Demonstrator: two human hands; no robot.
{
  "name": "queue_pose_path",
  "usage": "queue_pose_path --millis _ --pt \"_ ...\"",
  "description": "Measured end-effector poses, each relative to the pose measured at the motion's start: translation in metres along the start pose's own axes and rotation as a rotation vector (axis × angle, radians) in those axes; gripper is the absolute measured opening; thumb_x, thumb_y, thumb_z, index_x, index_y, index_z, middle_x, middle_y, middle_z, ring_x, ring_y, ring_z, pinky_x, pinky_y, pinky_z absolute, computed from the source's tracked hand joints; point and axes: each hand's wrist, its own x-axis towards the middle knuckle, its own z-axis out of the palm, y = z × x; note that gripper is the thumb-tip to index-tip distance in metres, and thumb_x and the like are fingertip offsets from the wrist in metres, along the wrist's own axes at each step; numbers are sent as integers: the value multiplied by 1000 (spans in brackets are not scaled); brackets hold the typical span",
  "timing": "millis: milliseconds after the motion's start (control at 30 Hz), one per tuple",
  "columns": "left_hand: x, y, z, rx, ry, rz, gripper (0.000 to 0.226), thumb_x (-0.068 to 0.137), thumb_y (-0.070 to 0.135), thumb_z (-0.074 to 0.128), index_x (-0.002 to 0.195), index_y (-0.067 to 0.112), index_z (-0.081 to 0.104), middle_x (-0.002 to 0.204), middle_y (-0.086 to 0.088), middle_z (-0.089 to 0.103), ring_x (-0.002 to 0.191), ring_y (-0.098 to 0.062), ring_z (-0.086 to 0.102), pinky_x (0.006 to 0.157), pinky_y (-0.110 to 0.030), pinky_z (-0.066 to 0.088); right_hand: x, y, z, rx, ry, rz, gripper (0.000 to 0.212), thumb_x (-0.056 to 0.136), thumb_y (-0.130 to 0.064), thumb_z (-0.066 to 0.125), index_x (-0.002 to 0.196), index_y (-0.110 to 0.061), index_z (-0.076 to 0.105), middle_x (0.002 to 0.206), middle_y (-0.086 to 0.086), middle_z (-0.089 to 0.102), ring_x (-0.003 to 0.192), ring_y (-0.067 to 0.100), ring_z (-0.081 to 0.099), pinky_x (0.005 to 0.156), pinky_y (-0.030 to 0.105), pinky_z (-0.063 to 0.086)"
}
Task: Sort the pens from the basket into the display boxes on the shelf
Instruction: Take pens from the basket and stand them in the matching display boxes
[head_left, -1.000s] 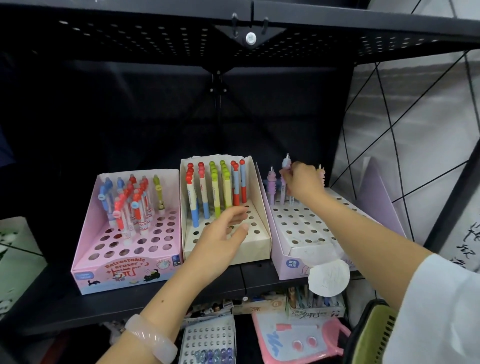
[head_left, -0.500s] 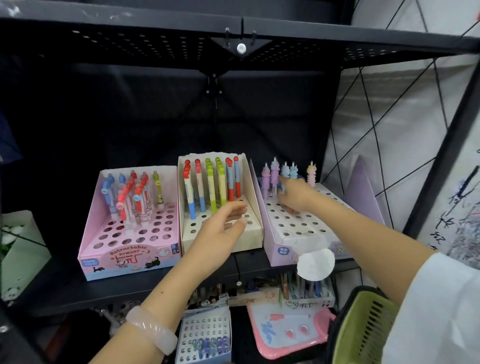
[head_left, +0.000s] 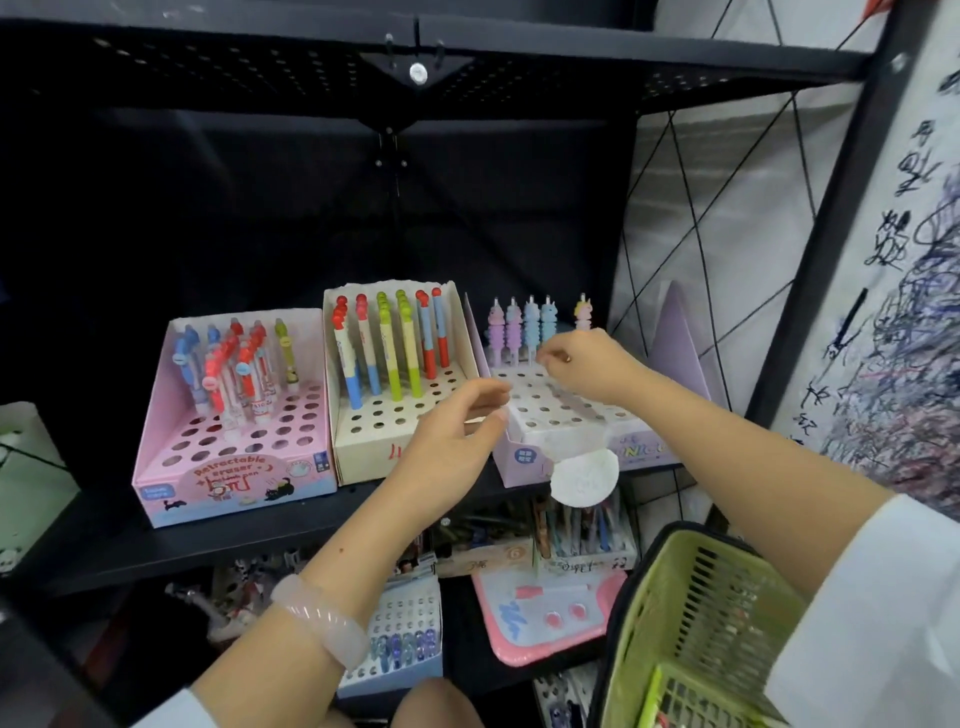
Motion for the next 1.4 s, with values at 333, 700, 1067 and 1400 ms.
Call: queue_pose_path --millis 333,700,1067,1400 --pt "-31 0 115 -175 -301 19 24 95 11 48 116 21 53 113 10 57 107 -1 54 91 -7 40 -143 57 -18 535 43 135 21 98 -14 44 99 -19 64 86 -3 67 70 -1 60 63 14 52" --pt "-85 -61 220 40 -807 -223 38 97 26 45 135 21 41 125 6 47 117 -7 44 99 -25 36 -296 181 112 81 -668 460 26 95 -15 47 115 -4 59 106 5 57 99 23 56 77 23 38" --pt "-89 -80 228 161 -811 -284 34 97 26 44 130 20 47 128 4 51 110 -6 45 92 -23 36 -335 170 206 -363 -1080 182 86 80 -50 62 145 -13 19 136 20 36 121 37 43 105 49 26" --pt "-91 -79 224 93 -781 -309 30 97 24 44 127 22 49 120 6 52 109 -7 48 93 -24 38 -340 172 213 -244 -995 139 69 78 -38 60 135 -13 30 105 13 58 89 32 58 85 40 42"
